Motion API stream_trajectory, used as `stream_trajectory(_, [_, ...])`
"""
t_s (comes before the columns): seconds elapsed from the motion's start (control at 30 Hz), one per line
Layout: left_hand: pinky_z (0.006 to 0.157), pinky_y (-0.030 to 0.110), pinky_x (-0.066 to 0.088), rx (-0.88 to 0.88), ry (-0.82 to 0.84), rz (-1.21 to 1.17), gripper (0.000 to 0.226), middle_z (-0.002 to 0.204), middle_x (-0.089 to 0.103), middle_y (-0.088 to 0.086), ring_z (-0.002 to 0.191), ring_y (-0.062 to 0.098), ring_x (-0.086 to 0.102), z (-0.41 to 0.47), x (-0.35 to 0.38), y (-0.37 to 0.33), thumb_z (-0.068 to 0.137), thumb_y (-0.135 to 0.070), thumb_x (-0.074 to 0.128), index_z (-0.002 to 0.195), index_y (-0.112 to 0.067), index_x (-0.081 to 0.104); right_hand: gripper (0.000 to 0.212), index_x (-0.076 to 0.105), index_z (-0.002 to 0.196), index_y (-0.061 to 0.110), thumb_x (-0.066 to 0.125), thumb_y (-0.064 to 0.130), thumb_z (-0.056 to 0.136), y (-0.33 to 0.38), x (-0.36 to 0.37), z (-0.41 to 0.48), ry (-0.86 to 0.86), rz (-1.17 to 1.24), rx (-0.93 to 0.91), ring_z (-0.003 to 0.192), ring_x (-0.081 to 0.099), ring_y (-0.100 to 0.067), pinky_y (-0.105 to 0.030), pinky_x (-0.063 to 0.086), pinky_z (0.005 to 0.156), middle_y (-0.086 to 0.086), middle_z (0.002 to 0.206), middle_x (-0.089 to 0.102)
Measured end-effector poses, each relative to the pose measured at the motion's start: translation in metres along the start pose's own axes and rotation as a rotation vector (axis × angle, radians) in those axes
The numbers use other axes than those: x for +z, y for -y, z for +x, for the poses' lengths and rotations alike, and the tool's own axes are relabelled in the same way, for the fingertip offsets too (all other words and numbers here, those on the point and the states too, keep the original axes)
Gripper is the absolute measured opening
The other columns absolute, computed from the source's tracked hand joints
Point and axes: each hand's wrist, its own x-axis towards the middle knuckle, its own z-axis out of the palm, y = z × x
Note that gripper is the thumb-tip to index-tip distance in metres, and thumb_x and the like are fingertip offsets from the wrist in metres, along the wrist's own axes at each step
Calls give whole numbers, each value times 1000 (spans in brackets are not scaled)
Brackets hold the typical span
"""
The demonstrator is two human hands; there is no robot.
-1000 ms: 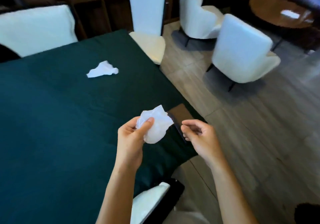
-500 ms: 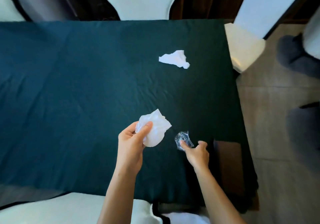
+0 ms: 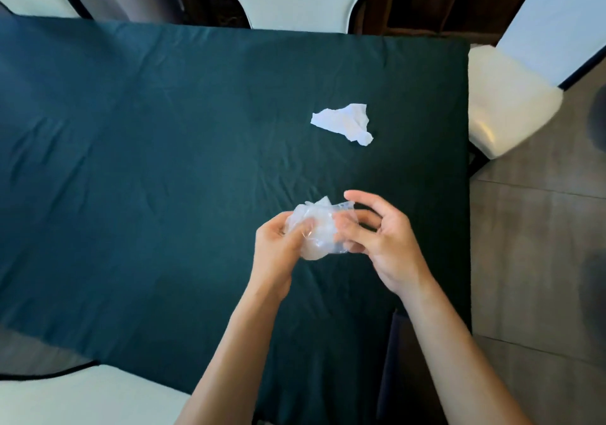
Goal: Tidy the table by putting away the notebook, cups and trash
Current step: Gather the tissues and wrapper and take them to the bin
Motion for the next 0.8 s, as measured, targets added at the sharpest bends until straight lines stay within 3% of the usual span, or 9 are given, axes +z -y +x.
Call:
stream_trajectory(0.07, [73, 37, 53, 25, 56, 21, 11, 95, 78, 22, 82, 24, 69, 13, 16, -9, 93, -9, 73, 100, -2, 78, 43, 73, 118, 33, 89, 28, 79, 10, -1, 17, -25, -63, -41, 74, 77, -17, -26, 59, 59, -4, 91, 83])
stream_trajectory(0.17, [75, 38, 56, -9, 113, -64, 24, 104, 79, 24, 88, 25, 72, 30, 30, -22, 98, -16, 69, 110, 4, 75, 38, 71, 118, 33, 86, 27, 84, 18, -7, 41, -94, -163, -103, 59, 63, -19, -22, 44, 41, 0, 89, 84])
stream_trajectory(0.3, [85, 37, 63, -58, 165, -225, 34, 115, 81, 17, 101, 25, 78, 52, 31, -33, 109, -27, 54, 115, -5, 79, 44, 69, 124, 29, 87, 26, 85, 27, -15, 74, -125, -265, -167, 47, 60, -6, -20, 43, 39, 5, 92, 84])
stream_trajectory(0.4, [97, 40, 62, -89, 222, -344, 44, 123, 79, 12, 110, 25, 77, 64, 28, -36, 105, -47, 55, 115, -14, 83, 47, 68, 127, 28, 87, 27, 84, 32, -17, 98, -113, -368, -177, 41, 58, -4, -18, 44, 40, 12, 96, 83])
stream_trajectory(0.5, [90, 38, 63, 19, 186, -273, 29, 118, 80, 16, 107, 27, 77, 77, 27, -34, 103, -29, 65, 116, -9, 80, 47, 68, 127, 32, 87, 29, 84, 35, -16, 122, -8, -461, -160, 44, 62, -6, -19, 49, 45, 16, 98, 82])
stream_trajectory(0.63, [76, 31, 63, 21, 17, -279, 16, 103, 82, 14, 93, 25, 79, 100, 27, -33, 100, -11, 67, 98, -8, 83, 49, 71, 124, 27, 87, 39, 79, 33, -12, 156, 124, -453, -121, 63, 75, -12, -21, 55, 52, 11, 99, 83])
stream_trajectory(0.73, [74, 29, 62, 60, -42, -289, 16, 100, 82, 14, 90, 23, 79, 110, 22, -34, 99, -8, 68, 94, -10, 83, 63, 71, 122, 26, 92, 52, 69, 25, -14, 191, 192, -412, -60, 70, 77, -10, -24, 60, 60, 8, 97, 84])
stream_trajectory(0.8, [73, 31, 62, 90, -101, -263, 18, 96, 81, 12, 88, 22, 77, 116, 18, -34, 98, -5, 69, 91, -13, 84, 85, 70, 124, 26, 90, 72, 55, 16, -14, 216, 225, -472, -6, 85, 78, -8, -30, 65, 78, 6, 100, 83])
